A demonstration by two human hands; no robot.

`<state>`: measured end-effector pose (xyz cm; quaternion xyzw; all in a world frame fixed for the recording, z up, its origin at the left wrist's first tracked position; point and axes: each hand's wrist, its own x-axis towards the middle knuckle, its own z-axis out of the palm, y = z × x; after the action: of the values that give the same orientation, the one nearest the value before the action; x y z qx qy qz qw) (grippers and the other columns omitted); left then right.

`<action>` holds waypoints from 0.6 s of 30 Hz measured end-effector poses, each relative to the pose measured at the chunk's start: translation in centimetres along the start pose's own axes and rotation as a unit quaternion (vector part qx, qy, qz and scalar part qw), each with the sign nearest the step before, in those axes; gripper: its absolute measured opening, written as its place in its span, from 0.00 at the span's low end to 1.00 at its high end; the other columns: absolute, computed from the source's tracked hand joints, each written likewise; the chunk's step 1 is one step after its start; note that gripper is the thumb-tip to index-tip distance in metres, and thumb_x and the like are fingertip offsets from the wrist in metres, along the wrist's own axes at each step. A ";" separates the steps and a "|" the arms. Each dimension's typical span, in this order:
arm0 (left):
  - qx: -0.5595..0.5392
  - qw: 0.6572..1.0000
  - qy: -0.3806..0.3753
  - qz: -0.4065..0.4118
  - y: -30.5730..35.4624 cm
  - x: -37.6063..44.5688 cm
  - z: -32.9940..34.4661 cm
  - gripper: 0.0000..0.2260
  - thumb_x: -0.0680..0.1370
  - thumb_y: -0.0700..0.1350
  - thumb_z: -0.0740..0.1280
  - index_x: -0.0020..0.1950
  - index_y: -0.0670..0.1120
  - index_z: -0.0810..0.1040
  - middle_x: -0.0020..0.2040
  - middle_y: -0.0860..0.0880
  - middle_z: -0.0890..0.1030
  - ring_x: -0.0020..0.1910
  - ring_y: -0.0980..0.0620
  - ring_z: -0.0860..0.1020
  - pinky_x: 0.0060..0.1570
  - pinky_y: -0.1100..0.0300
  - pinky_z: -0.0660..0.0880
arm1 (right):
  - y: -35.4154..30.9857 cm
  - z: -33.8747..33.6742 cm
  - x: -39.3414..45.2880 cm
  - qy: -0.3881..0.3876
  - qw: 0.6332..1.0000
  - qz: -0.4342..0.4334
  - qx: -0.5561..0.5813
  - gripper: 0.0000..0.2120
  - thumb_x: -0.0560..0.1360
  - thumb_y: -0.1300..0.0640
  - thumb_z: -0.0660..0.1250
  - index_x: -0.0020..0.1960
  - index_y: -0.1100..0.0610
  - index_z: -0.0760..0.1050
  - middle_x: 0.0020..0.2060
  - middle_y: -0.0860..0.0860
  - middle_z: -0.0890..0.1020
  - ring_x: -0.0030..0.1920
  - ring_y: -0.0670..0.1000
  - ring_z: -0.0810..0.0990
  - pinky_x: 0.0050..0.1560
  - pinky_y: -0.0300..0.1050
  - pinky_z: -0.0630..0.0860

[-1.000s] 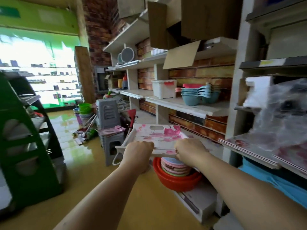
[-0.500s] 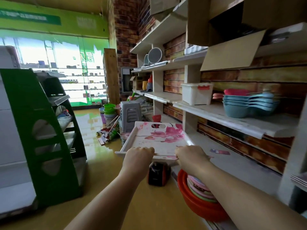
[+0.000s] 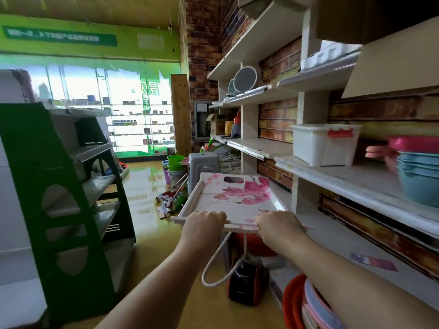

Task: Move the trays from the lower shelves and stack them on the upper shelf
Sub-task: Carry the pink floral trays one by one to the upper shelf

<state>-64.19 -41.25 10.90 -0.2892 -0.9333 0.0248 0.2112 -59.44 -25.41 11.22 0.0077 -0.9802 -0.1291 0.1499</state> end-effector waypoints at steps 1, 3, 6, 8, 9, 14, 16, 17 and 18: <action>0.006 1.000 0.000 -0.003 -0.5 1.7 0.6 0.13 0.80 0.37 0.56 0.61 0.47 0.72 0.54 0.48 0.80 0.55 0.48 0.79 0.52 0.58 0.73 | 0.6 0.4 1.9 0.005 1.000 -0.001 0.000 0.10 0.79 0.62 0.58 0.55 0.57 0.76 0.53 0.55 0.81 0.54 0.57 0.79 0.42 0.44 0.67; 0.021 1.000 -0.002 -0.007 -1.6 4.7 1.6 0.13 0.79 0.36 0.57 0.61 0.46 0.72 0.55 0.48 0.80 0.55 0.47 0.78 0.51 0.57 0.73 | 1.5 1.3 5.4 0.006 1.000 -0.003 -0.001 0.10 0.79 0.61 0.58 0.56 0.58 0.76 0.53 0.56 0.81 0.54 0.57 0.79 0.44 0.45 0.70; 0.031 0.999 0.002 -0.008 -3.9 9.3 3.9 0.14 0.78 0.35 0.56 0.61 0.47 0.71 0.56 0.47 0.79 0.56 0.46 0.78 0.51 0.56 0.72 | 2.2 2.9 10.7 0.003 1.000 -0.003 -0.004 0.10 0.80 0.60 0.58 0.56 0.57 0.76 0.53 0.55 0.81 0.55 0.58 0.80 0.45 0.45 0.71; 0.032 0.999 0.007 -0.001 -5.8 12.6 5.8 0.13 0.78 0.36 0.57 0.61 0.47 0.71 0.56 0.48 0.80 0.56 0.46 0.78 0.50 0.56 0.72 | 2.4 4.1 14.5 0.005 1.000 0.005 -0.013 0.09 0.80 0.61 0.58 0.55 0.58 0.76 0.53 0.55 0.81 0.54 0.58 0.80 0.43 0.44 0.68; 0.031 0.999 0.010 0.003 -7.0 14.3 6.8 0.13 0.78 0.37 0.57 0.60 0.47 0.71 0.55 0.48 0.80 0.55 0.47 0.78 0.50 0.56 0.72 | 2.4 4.8 16.3 0.005 1.000 0.010 -0.019 0.09 0.79 0.61 0.59 0.55 0.58 0.76 0.53 0.55 0.81 0.54 0.58 0.80 0.43 0.44 0.67; 0.035 0.998 0.031 0.039 -12.8 23.3 12.0 0.11 0.79 0.38 0.59 0.60 0.48 0.72 0.54 0.49 0.81 0.54 0.47 0.80 0.48 0.56 0.73 | 1.9 7.9 26.0 0.011 0.999 0.047 -0.022 0.06 0.78 0.63 0.59 0.44 0.55 0.68 0.50 0.56 0.81 0.52 0.58 0.80 0.41 0.43 0.64; 0.037 0.997 0.040 0.058 -15.2 27.1 13.4 0.10 0.79 0.39 0.59 0.59 0.48 0.72 0.53 0.48 0.81 0.53 0.47 0.80 0.48 0.56 0.74 | 1.8 8.6 29.9 0.009 0.997 0.069 -0.026 0.08 0.78 0.64 0.59 0.41 0.55 0.66 0.50 0.55 0.81 0.52 0.58 0.80 0.40 0.44 0.63; 0.036 0.996 0.044 0.066 -16.3 28.9 14.0 0.10 0.79 0.39 0.59 0.59 0.48 0.72 0.53 0.48 0.82 0.52 0.47 0.81 0.48 0.56 0.75 | 1.8 8.8 31.8 0.004 0.996 0.081 -0.027 0.11 0.78 0.64 0.58 0.38 0.55 0.65 0.50 0.55 0.81 0.52 0.58 0.80 0.40 0.44 0.63; 0.032 0.996 0.048 0.074 -17.4 30.9 14.5 0.09 0.79 0.40 0.60 0.58 0.48 0.72 0.52 0.48 0.82 0.52 0.47 0.81 0.48 0.55 0.76 | 2.0 9.0 33.6 0.000 0.995 0.093 -0.030 0.12 0.78 0.65 0.58 0.36 0.55 0.65 0.50 0.56 0.81 0.52 0.58 0.79 0.40 0.44 0.63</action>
<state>-102.27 -37.59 12.37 -0.3513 -0.8969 0.0563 0.2626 -94.13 -23.08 13.23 -0.0882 -0.9723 -0.1440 0.1615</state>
